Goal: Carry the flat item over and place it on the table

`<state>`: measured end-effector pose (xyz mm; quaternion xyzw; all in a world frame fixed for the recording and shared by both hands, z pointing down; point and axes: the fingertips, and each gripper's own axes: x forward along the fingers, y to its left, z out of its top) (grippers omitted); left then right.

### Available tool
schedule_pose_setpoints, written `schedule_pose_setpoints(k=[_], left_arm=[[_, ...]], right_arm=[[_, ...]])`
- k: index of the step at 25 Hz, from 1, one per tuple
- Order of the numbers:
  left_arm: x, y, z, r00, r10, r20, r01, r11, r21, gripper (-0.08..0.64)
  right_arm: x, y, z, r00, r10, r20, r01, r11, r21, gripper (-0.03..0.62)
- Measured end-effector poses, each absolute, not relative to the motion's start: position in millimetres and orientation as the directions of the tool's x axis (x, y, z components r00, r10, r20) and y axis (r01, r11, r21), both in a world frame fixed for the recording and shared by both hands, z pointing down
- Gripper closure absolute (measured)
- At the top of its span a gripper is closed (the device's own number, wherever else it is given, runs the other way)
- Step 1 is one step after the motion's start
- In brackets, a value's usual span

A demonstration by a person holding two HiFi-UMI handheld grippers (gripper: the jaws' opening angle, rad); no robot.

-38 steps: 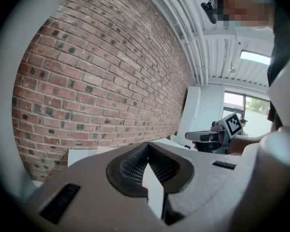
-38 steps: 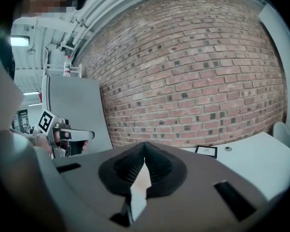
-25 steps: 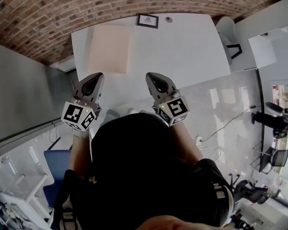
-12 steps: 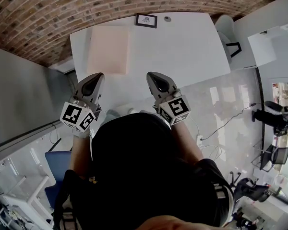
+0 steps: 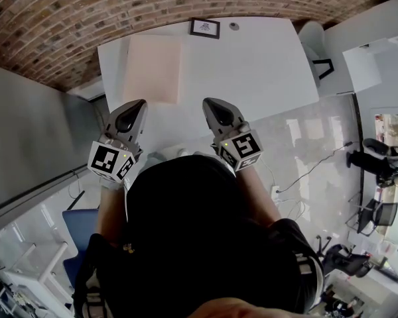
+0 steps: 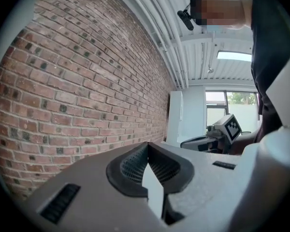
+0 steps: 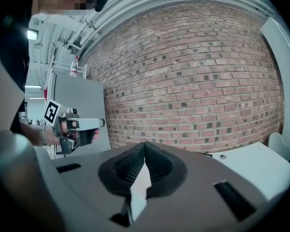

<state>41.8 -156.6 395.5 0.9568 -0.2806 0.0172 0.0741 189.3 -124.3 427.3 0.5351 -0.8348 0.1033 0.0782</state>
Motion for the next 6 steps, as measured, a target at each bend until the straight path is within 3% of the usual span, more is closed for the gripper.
schedule_pose_setpoints(k=[6], left_arm=[[37.8,-163.8,399.6,0.851,-0.519,0.079,-0.525,-0.844,0.105,0.557]], right_arm=[[180.0,-137.8,430.7,-0.408,-0.88,0.243,-0.913,0.397,-0.095,0.581]])
